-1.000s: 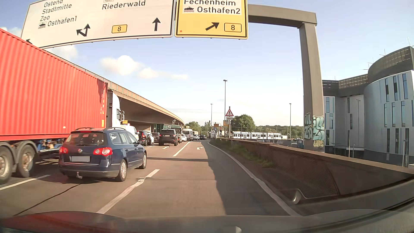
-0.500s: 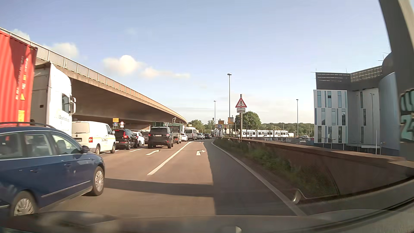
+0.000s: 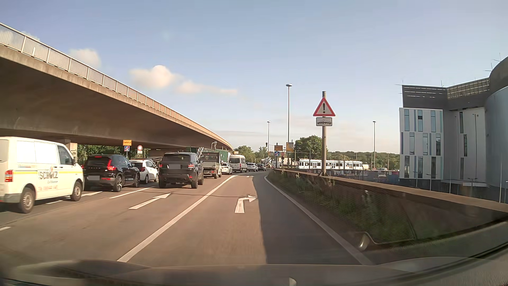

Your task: Follow the waypoints while adhering to traffic rules and regulations

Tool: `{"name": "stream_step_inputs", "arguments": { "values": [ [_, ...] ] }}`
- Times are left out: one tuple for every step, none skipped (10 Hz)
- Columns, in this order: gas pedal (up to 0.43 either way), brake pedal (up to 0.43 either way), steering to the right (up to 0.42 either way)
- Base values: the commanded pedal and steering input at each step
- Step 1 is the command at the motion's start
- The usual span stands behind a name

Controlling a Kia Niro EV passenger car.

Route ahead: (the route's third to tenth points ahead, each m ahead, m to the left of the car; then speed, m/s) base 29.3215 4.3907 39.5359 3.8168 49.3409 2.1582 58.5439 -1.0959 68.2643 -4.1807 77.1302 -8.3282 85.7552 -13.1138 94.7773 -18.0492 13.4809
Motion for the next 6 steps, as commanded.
{"name": "stream_step_inputs", "arguments": {
  "values": [
    [0.0,0.0,-0.015],
    [0.0,0.0,-0.015],
    [0.0,0.0,-0.014],
    [0.0,0.0,-0.013],
    [0.0,0.0,-0.011],
    [0.047,0.0,-0.008]
  ]
}}
